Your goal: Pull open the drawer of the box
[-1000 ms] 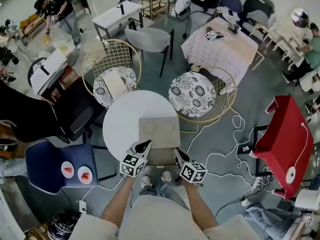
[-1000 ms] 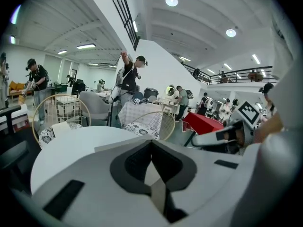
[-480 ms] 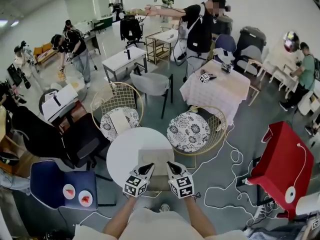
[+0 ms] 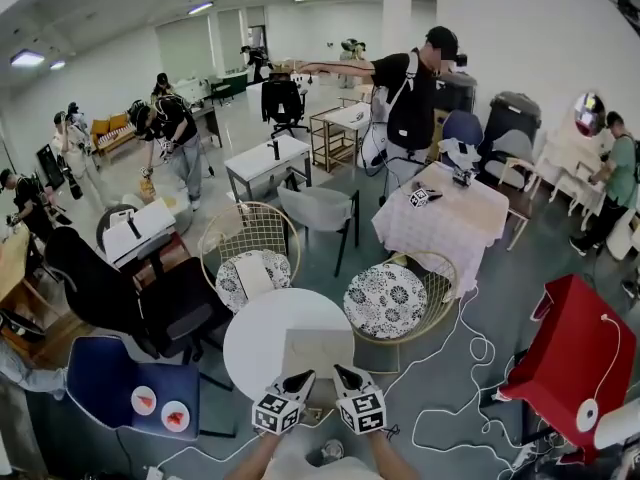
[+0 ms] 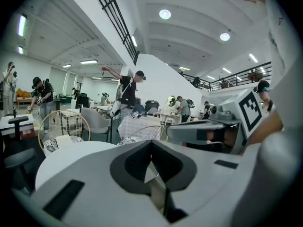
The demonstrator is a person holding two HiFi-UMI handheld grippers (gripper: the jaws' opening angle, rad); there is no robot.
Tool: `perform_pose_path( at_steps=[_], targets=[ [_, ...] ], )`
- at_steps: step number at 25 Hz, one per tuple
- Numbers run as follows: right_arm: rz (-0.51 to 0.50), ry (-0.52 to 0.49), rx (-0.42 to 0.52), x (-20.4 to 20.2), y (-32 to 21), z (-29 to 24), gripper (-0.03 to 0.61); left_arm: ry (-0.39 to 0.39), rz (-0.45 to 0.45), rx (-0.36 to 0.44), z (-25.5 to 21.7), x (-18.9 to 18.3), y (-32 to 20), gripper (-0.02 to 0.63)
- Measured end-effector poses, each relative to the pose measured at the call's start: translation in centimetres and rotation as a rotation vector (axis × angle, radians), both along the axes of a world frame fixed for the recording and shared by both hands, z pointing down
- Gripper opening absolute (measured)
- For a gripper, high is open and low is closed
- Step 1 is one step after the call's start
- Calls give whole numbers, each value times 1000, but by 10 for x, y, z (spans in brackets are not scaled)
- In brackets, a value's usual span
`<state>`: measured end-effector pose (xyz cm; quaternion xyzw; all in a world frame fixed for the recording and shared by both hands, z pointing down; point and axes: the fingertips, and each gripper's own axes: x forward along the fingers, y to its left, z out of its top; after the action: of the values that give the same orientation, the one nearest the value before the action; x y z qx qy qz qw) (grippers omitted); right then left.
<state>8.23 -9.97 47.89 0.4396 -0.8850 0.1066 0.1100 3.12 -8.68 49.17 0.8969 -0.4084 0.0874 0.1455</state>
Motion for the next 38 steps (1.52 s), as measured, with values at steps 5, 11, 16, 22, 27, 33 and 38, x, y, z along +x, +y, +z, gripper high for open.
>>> perform_pose_path(
  at_steps=[5,11,16,22,27,33,38],
  targets=[
    [-1,4,15,-5,38,-3,15,6,3,8,0,3,30,12],
    [29,2,28,-12,87,-9,15,9,16,42,-11,-7,79,12],
    [28,6,34,-30,154,-5,15,23,7,49,-8,-23,143,12],
    [47,5,13,-36,238,5,15,36,2,39,-5,-30,222,11],
    [57,0,7,-38,283,11,15,31,10,23,7,-31,272,12],
    [75,0,29,-33,306,1,15,22,26,32,4,-28,297,11],
    [85,6,37,-30,316,-3,15,19,45,50,-3,-22,305,11]
  ],
)
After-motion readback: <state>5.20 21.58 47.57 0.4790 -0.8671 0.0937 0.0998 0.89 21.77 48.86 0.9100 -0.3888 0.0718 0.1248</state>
